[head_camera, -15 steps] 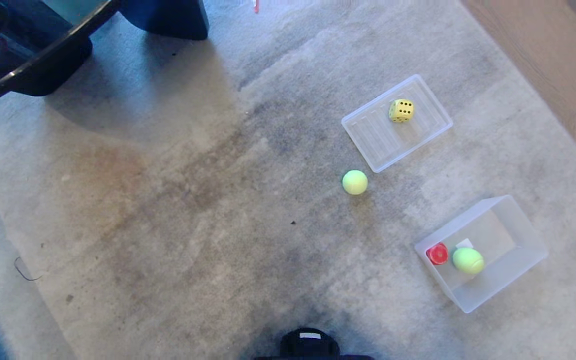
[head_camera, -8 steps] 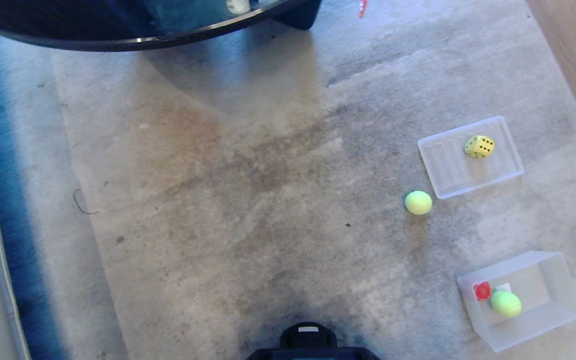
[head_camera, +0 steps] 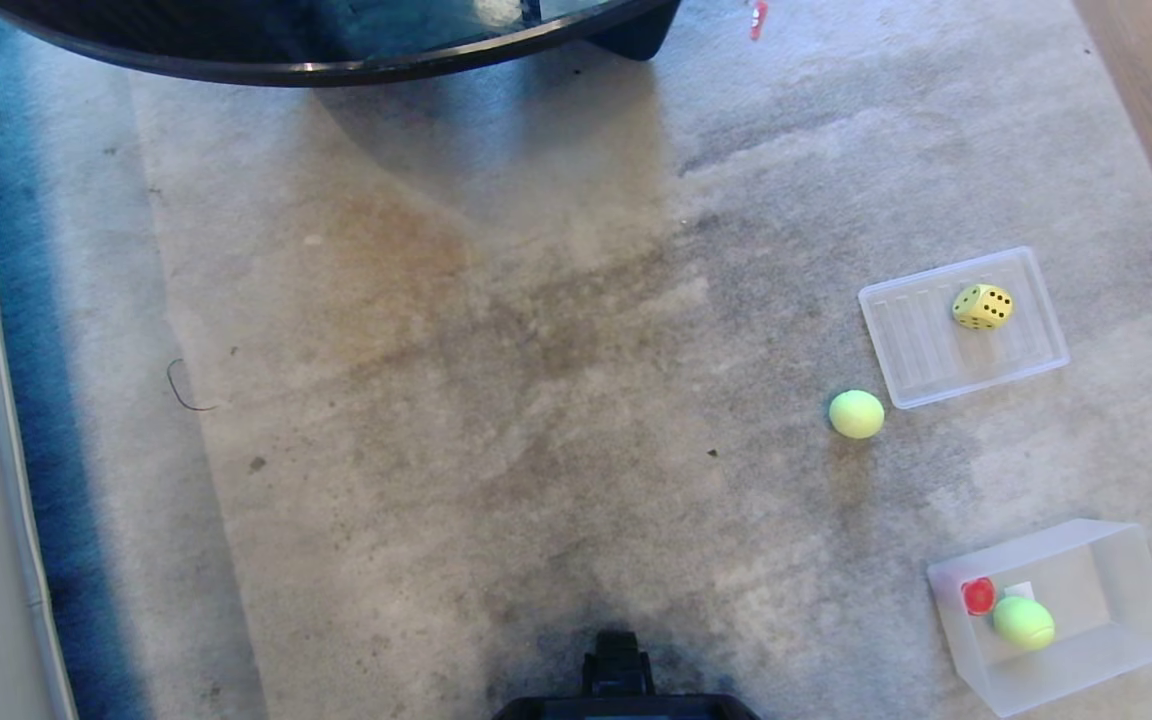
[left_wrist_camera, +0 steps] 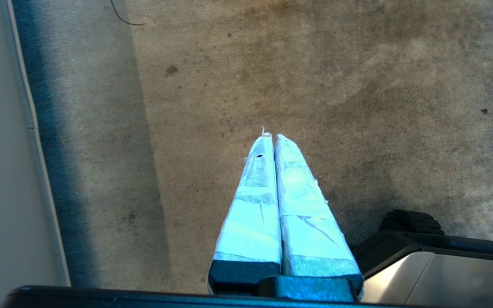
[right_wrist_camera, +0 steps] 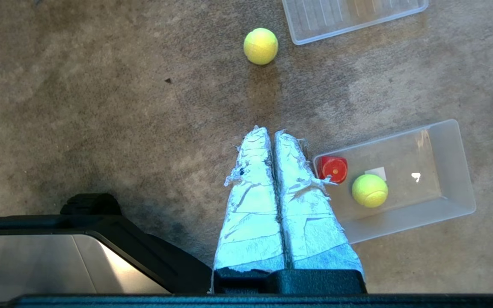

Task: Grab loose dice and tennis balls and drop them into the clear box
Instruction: Pick up the ball on the floor

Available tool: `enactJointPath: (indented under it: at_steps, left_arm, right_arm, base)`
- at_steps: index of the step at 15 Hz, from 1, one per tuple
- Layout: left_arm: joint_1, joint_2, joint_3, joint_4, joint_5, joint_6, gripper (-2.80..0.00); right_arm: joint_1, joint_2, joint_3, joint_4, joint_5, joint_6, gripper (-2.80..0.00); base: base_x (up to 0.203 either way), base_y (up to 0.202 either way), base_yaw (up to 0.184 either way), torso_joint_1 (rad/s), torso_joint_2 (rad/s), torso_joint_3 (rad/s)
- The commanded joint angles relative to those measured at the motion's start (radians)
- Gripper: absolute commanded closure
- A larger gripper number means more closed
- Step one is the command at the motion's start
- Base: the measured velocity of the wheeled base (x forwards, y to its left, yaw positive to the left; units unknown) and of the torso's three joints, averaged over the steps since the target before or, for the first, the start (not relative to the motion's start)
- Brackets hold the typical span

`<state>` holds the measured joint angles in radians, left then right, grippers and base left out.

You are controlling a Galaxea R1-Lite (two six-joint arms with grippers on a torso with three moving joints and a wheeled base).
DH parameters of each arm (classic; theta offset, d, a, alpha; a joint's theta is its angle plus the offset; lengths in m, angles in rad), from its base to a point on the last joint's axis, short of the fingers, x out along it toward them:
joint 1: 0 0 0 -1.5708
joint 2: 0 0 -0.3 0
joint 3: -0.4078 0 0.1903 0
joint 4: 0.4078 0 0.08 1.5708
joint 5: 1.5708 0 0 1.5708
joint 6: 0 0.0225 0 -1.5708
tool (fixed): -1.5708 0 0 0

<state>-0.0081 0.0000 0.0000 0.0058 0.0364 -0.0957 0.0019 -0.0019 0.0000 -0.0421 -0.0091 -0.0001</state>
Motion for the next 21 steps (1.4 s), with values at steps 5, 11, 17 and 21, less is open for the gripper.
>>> enactJointPath:
  at_steps: [5,11,17,21]
  left_arm:
    - [0.000,0.000,0.000,0.000,0.000,0.002,0.00]
    - [0.000,0.000,0.000,0.000,0.000,-0.002,0.00]
    - [0.000,0.000,0.000,0.000,-0.001,-0.002,0.00]
    - [0.000,0.000,0.000,0.000,0.000,-0.004,0.00]
  right_arm:
    - [0.000,0.002,0.018,-0.001,-0.005,0.006,0.00]
    - [0.000,0.002,0.018,-0.001,-0.005,0.007,0.00]
    - [0.000,0.002,0.018,-0.001,-0.005,0.006,0.00]
    - [0.001,0.002,0.018,-0.001,-0.004,0.002,0.00]
  base:
    - [0.000,0.000,0.000,0.000,0.00,0.000]
    - [0.035,0.000,-0.001,0.002,0.00,0.001]
    - [0.137,0.000,-0.001,0.003,0.00,0.002]
    - [0.000,0.000,0.000,0.000,0.00,0.000]
